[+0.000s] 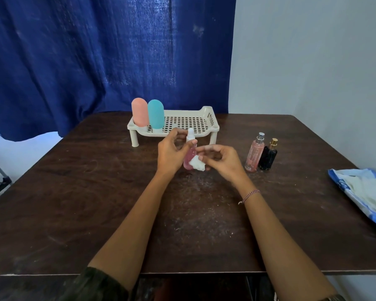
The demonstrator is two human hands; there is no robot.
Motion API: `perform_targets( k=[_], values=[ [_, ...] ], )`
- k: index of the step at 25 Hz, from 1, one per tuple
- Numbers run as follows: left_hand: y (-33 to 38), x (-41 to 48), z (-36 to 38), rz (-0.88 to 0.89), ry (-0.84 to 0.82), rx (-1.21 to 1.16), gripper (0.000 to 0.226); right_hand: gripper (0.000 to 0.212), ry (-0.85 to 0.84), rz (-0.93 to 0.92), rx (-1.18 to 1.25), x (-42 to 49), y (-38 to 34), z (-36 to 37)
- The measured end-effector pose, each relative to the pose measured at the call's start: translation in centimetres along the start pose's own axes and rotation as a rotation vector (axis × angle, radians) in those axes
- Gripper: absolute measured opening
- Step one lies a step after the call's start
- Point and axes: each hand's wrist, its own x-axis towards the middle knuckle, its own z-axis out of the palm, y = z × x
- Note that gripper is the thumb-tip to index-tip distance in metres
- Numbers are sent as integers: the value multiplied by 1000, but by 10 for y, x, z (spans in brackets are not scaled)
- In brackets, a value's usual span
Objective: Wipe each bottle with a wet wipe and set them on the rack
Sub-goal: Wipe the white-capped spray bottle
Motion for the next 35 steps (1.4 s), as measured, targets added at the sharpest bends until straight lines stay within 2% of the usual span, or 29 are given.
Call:
perform_targets(
  k=[5, 10, 12, 15, 17, 20, 22, 31, 35],
  values=[
    [-2, 0, 1, 12, -20, 52, 39, 22, 52, 22, 244, 3, 2, -2],
    [5, 0, -3, 32, -72, -5, 48, 20, 77, 8, 231, 6, 5, -2],
    [11, -1, -7, 69, 44, 49, 44, 20, 89, 13, 248, 7, 5, -2],
    [20, -3, -14, 163, 292, 93, 15, 19, 148, 1, 337, 8, 1, -2],
    [25, -5, -12, 187, 233, 42, 9, 26, 182, -34, 374, 8, -2, -3],
    [30, -10, -6, 137, -17, 13, 12, 37, 194, -74, 365, 7, -5, -3],
    [31, -11, -5, 94, -97, -28, 14, 38, 192, -80, 376, 6, -5, -2],
    [31, -7, -8, 13, -90, -92, 18, 22, 253, -66, 410, 5, -7, -1],
    [33, -5, -14, -8, -150, -109, 19, 24, 233, -84, 354, 5, -8, -2]
  ],
)
